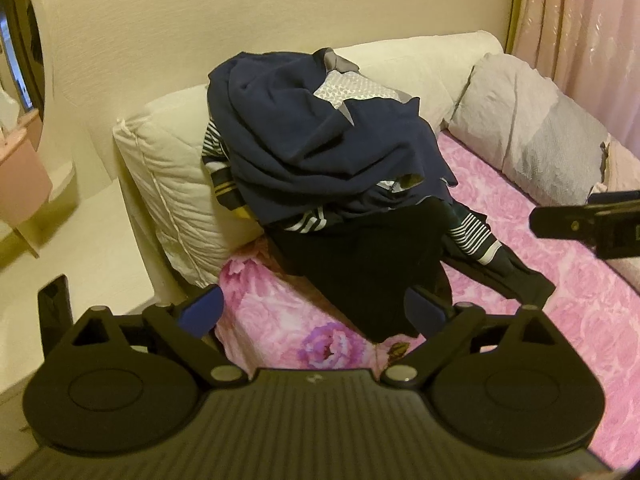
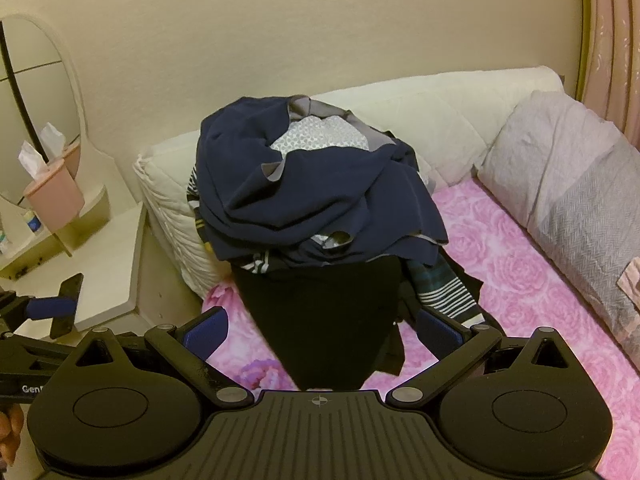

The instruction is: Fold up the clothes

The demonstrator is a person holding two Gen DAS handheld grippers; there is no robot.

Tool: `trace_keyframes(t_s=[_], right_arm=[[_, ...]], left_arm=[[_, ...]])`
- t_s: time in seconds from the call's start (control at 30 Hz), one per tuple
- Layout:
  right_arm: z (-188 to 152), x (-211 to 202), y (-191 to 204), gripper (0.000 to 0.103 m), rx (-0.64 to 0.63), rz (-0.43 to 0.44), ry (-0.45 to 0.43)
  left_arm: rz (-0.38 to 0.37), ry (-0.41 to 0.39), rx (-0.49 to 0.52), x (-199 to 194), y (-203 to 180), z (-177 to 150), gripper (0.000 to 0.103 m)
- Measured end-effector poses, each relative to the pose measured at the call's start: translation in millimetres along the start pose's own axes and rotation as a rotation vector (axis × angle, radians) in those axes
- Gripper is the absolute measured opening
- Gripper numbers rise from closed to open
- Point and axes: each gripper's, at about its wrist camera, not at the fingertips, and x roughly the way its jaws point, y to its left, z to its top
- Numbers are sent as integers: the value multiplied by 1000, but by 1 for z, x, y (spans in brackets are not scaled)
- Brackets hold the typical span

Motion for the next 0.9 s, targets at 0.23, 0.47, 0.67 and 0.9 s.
trace_keyframes(t_s=[0.23, 0.47, 0.67, 0.9], right_arm=[[-7, -5, -13, 103, -41, 13, -10], [7, 15, -22, 103, -66, 32, -31], [46, 71, -37, 103, -32, 34, -29], [100, 160, -60, 103, 87, 62, -15]], left_arm=[[30, -61, 58, -4, 5, 4, 95], [42, -94, 171, 26, 29, 38, 96], [25, -122, 294, 102, 52, 109, 96], [-85, -115, 418, 216, 53, 206, 92]])
